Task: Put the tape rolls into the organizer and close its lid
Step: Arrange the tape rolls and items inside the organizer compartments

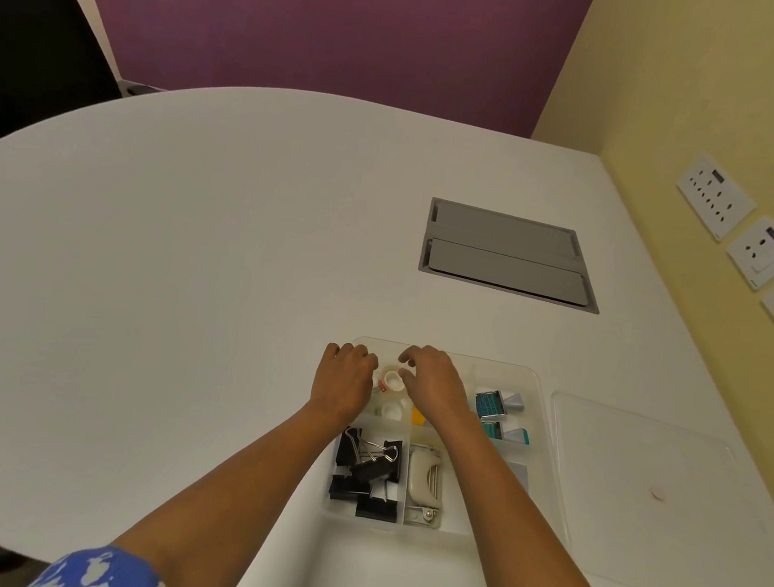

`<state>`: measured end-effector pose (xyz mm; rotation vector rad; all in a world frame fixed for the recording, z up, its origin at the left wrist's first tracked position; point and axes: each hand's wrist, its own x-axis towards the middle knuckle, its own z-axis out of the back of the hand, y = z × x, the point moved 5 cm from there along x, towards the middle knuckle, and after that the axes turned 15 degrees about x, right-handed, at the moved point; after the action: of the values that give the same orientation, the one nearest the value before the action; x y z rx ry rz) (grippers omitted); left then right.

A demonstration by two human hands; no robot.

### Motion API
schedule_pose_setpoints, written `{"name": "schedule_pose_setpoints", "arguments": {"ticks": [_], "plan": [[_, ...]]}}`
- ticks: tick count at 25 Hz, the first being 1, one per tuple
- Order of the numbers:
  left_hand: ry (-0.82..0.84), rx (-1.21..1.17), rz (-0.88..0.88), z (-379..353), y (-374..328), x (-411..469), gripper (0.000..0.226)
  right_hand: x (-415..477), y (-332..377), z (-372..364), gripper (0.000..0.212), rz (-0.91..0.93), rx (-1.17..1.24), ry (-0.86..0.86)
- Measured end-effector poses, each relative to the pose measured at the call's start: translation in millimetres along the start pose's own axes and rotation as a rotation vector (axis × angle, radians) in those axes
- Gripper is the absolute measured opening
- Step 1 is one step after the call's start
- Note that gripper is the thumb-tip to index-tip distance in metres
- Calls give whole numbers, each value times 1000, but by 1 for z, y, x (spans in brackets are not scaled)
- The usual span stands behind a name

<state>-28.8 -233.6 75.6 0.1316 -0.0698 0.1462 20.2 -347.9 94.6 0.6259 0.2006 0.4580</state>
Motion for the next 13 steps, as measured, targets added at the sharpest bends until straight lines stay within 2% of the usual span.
{"name": "schedule_pose_setpoints", "arguments": {"ticks": [13], "plan": [[27, -30, -10, 5, 21, -32, 30, -33, -4, -12, 29, -88, -28, -33]]}}
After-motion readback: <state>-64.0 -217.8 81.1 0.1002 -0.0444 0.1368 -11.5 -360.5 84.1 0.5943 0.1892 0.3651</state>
